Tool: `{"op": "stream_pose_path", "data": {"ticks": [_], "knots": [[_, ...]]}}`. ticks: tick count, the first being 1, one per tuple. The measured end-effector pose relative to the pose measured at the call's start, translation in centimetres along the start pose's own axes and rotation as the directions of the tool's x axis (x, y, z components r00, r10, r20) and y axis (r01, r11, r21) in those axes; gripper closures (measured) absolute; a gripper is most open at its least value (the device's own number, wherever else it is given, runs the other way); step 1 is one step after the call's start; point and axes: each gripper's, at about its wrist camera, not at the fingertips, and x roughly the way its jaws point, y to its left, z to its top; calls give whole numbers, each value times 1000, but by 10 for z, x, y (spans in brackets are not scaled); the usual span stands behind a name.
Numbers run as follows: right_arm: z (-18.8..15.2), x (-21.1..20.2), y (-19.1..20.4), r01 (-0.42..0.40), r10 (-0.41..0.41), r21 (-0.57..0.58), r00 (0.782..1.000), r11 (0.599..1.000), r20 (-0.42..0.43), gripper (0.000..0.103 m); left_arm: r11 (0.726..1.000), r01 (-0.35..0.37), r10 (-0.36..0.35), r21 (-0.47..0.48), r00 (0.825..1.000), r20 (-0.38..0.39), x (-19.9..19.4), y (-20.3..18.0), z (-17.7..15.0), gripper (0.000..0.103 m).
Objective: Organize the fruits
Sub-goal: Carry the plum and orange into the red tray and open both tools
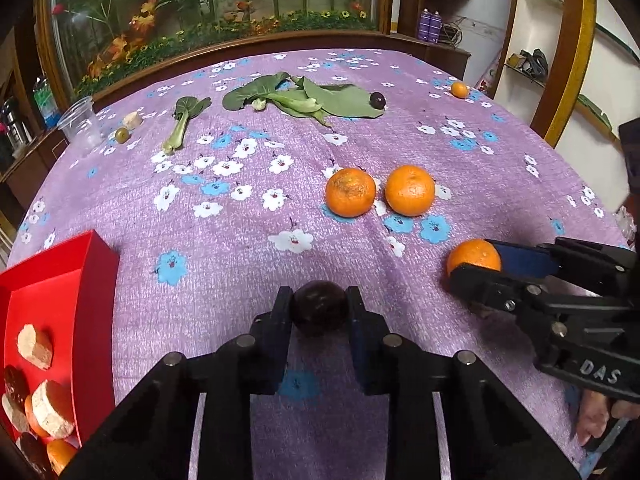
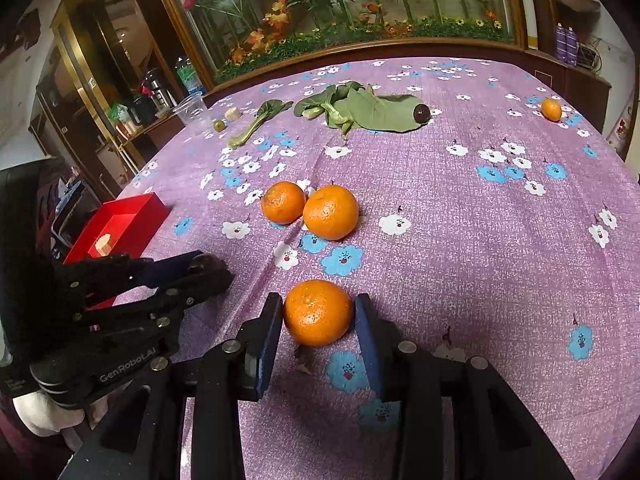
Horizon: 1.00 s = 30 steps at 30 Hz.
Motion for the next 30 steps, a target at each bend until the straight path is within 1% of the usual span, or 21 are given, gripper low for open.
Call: {"op": "stream_pose_path", "data": {"ticks": [5, 8, 11, 16, 22, 27, 30], "knots": [[-1, 0, 1, 6, -6, 0, 1000, 1000, 3, 65, 998, 19, -17, -63, 999, 33, -21, 11, -6, 78], [-1, -5, 3, 23, -23, -2, 1000, 1000, 15, 66, 995, 11, -5, -96, 998, 62, -38, 20, -11, 78], [-1, -11, 6, 21, -21, 1, 999, 1000, 31, 66, 990, 3, 10, -139, 996, 89, -55, 34, -17, 78], [1, -19, 21, -11, 11, 2, 999, 1000, 38, 66, 979, -10, 37, -206, 991, 126, -80, 59, -28, 78], [9, -26, 65, -37, 41, -87, 998, 995, 46, 65, 952, -30, 81, -304, 985, 154, -101, 97, -44, 78], [16, -21, 112, -67, 75, -174, 996, 982, 40, 65, 931, -85, 153, -356, 974, 169, -115, 124, -56, 78], [22, -14, 137, -84, 92, -214, 995, 973, 31, 65, 917, -106, 184, -385, 968, 172, -122, 141, -62, 78]]}}
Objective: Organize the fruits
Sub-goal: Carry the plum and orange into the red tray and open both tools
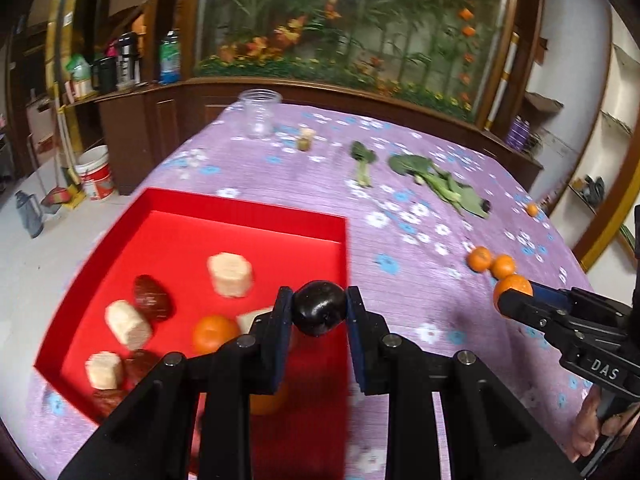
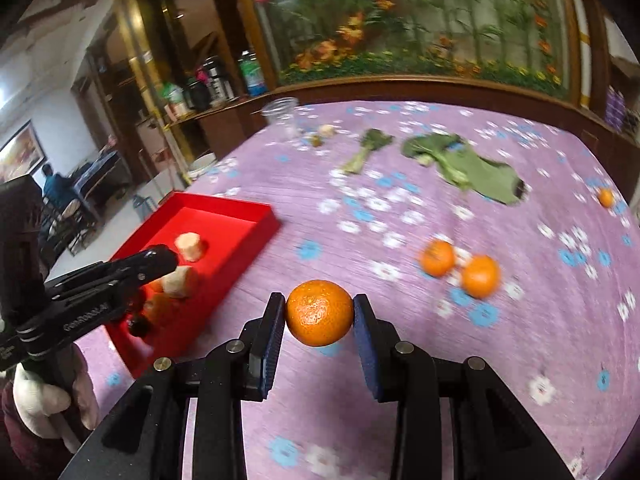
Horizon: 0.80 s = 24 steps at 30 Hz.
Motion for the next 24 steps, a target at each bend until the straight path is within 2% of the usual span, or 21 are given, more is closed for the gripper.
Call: {"op": "stream_pose_path", "data": {"ticks": [8, 11, 17, 24], "knots": [[39, 36, 64, -66, 64, -98, 998, 993, -19, 65, 995, -91, 92, -38, 996, 24, -2, 43, 11, 78], [46, 62, 85, -92, 85, -112, 995, 990, -59, 65, 991, -119, 120, -53, 992, 23, 1, 58, 16, 78], [46, 101, 100, -92, 79, -112, 990, 989, -119, 65, 986, -147, 147, -76, 989, -4, 18, 83, 22, 78], [44, 125, 94, -50, 34, -105, 988, 993, -148, 65, 984, -154, 152, -84, 988, -33, 35, 95, 26, 78]]}}
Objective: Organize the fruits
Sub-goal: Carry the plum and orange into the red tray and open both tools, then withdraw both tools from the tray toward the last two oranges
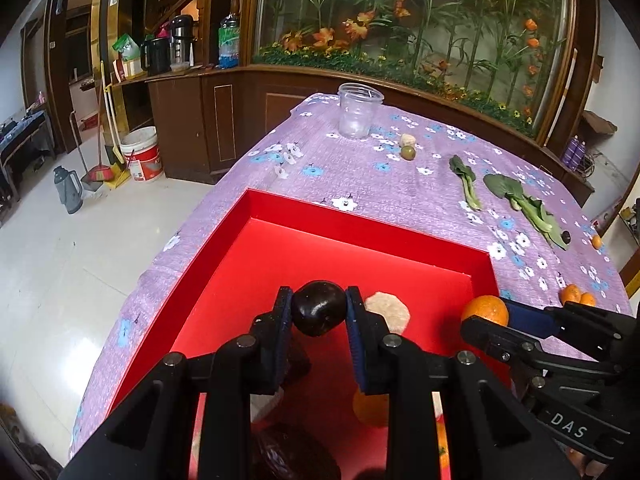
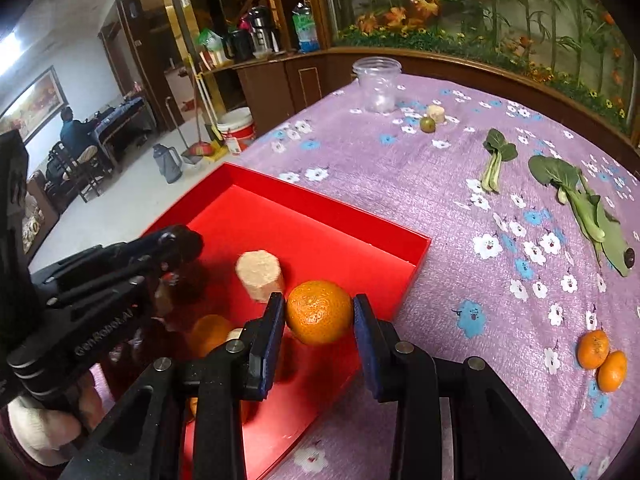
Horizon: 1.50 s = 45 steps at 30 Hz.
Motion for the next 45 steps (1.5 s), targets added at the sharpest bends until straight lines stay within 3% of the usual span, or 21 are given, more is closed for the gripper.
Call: {"op": "stream_pose_path", "data": {"ticks": [20, 22, 24, 26, 31, 33, 45], "knots": [[0, 20, 4, -13, 13, -14, 1000, 1000, -17, 65, 1000, -27, 27, 11, 999, -40, 14, -4, 7, 76], [0, 20, 4, -15, 15, -12, 1000, 1000, -15, 65, 1000, -27, 27, 2, 999, -40, 13, -2, 7, 64], [0, 20, 3, -28, 28, -4, 1000, 1000, -13, 65, 1000, -25, 25, -4, 999, -25, 10, -2, 9, 41], [0, 20, 3, -35, 35, 4, 999, 999, -13, 65, 999, -32, 32, -1, 999, -9, 7, -2, 9, 36], [0, 13, 3, -45, 45, 12, 999, 999, 0, 62, 999, -34, 34, 0, 999, -8, 4, -4, 7, 31], [0, 7, 3, -49, 49, 19, 999, 999, 14, 55, 999, -39, 39, 3, 999, -4, 0, -7, 6, 30], [-18, -37, -3, -54, 50, 48, 996, 997, 75, 44, 998, -47, 45, 38, 997, 58, -44, -29, -3, 25]]}}
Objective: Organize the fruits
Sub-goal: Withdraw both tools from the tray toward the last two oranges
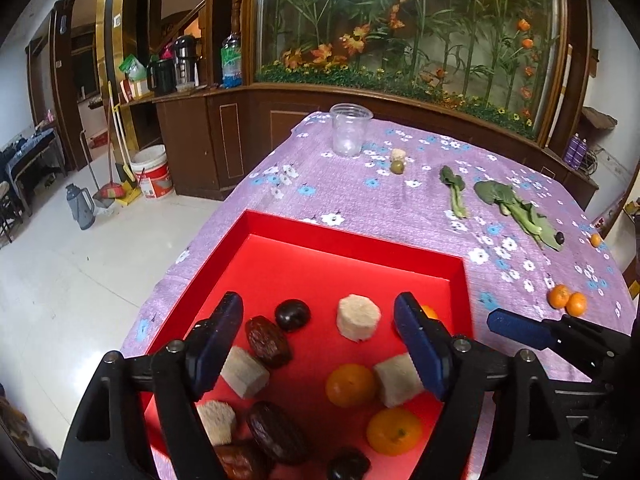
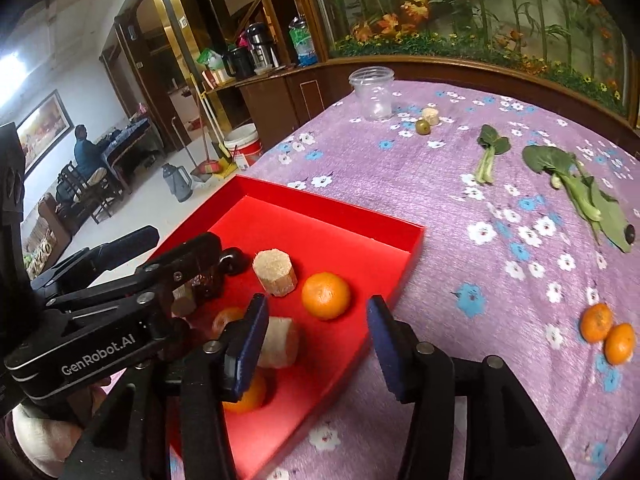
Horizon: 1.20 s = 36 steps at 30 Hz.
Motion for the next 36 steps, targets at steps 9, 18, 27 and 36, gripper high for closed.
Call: {"op": "stream_pose_path", "data": {"ticks": [9, 18, 27, 36], "knots": [[-21, -49, -21, 40, -41, 11, 997, 999, 61, 40, 999, 50, -50, 13, 998, 25, -35, -28, -10, 23], [-17, -138, -62, 74, -79, 40, 986, 996, 148, 40, 989, 144, -146, 26, 976, 159, -115, -47, 8, 23], [41, -277, -83, 292, -279, 17, 893, 956, 352, 40, 956, 267, -289, 119, 928, 235, -183, -71, 68, 23], [101, -352, -90, 444, -410, 34, 790, 895, 455, 24, 966, 209, -249, 154, 912, 325, -199, -87, 151, 17]]}}
